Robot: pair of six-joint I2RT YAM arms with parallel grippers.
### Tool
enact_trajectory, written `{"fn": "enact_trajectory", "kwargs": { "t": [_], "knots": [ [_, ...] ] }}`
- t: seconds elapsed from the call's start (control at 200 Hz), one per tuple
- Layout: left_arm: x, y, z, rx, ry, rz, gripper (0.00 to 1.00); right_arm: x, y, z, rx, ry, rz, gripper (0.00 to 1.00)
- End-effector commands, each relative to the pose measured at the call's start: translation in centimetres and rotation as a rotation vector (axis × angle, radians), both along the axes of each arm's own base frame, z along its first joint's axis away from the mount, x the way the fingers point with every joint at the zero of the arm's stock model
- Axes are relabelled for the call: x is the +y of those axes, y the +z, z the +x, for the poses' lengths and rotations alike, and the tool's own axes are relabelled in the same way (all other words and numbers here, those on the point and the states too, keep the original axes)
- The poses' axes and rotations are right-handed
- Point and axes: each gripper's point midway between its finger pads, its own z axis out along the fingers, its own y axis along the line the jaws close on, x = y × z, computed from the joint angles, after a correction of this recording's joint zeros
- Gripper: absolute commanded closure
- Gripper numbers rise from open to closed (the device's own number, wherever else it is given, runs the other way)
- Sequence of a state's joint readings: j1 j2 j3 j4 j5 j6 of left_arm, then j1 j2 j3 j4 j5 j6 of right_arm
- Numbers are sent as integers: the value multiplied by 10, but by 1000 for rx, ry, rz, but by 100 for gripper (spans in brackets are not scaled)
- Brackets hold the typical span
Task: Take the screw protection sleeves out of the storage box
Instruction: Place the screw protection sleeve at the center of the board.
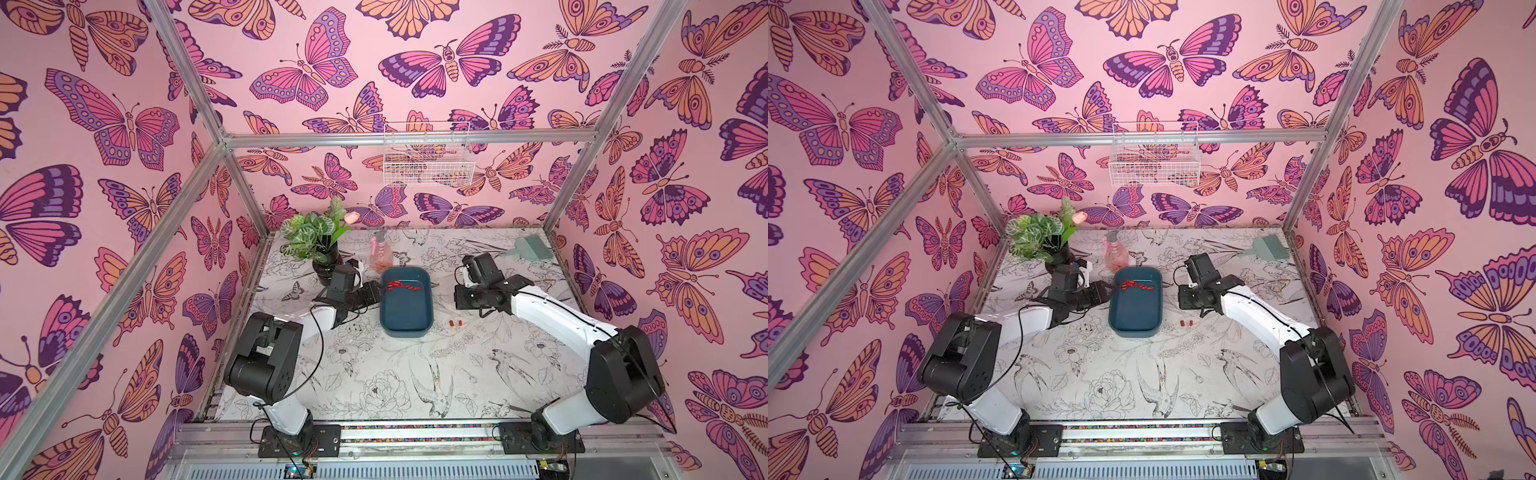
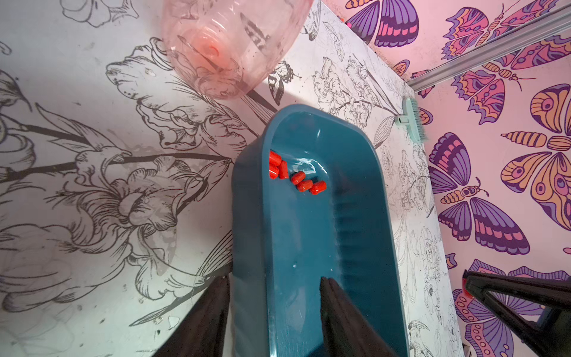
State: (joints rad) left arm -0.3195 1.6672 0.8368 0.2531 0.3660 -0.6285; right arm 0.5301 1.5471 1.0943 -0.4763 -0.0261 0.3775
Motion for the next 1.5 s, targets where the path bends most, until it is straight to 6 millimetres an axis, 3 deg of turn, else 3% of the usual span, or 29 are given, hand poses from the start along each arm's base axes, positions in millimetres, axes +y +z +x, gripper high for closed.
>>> {"fn": "enact_trajectory", "kwargs": {
  "t": [0.0, 0.456, 0.776, 1.147, 1.307, 1.492],
  "knots": [
    [-1, 0, 0, -4, -16, 5, 48, -3, -19, 2, 42, -1, -22, 88],
    [-2, 0, 1, -1, -23, -1, 48, -5, -67, 7, 154, 15, -88, 88],
    [-2, -1, 0, 2, -21, -1, 48, -1, -85, 7, 205, 33, -100, 88],
    [-2, -2, 1, 5, -22, -2, 48, -2, -92, 11, 225, 35, -119, 86],
    [-2, -2, 1, 5, -22, -1, 48, -4, -94, 9, 238, 29, -126, 80],
    [-3, -2, 2, 4, -23, -4, 48, -5, -76, 11, 199, 23, -118, 71]
  ]
}}
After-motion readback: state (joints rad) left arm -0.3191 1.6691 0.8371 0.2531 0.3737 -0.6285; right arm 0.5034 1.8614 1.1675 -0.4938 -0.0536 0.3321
